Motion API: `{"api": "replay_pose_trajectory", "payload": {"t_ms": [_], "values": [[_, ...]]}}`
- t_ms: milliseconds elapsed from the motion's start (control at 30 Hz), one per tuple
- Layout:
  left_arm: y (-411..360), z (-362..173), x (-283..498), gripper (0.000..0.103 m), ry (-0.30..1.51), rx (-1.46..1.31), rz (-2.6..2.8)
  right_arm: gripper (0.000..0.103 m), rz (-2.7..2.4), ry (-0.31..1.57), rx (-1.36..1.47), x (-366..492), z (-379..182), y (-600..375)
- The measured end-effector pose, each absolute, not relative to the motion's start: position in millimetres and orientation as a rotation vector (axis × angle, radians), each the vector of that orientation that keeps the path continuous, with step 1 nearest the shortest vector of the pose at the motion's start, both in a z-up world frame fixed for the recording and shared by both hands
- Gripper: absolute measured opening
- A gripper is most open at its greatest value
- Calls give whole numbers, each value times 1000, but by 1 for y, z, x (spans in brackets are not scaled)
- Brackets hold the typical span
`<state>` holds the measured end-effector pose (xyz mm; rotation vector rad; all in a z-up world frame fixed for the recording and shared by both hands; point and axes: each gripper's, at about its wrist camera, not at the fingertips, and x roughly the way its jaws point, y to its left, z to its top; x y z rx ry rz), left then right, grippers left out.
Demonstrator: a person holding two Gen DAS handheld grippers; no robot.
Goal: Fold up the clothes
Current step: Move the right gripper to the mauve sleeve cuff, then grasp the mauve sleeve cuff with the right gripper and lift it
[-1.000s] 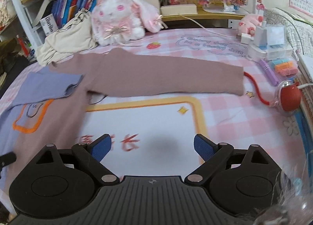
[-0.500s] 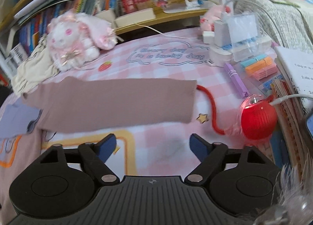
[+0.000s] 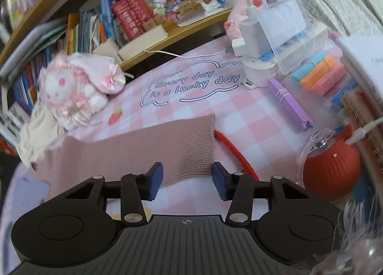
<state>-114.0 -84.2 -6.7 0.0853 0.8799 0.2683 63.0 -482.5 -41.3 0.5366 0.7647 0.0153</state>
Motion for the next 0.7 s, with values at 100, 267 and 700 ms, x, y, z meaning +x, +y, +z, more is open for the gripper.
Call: {"api": "replay_pose_trajectory", "payload": {"t_ms": [100, 267, 700], "values": [[-87, -8, -111, 96, 887, 99, 255, 43, 52, 769, 596, 66, -43, -485], [-95, -7, -104, 96, 884, 136, 228, 23, 25, 781, 564, 72, -43, -479], [-103, -7, -98, 96, 888, 182, 212, 24, -83, 760, 235, 88, -41, -457]]}}
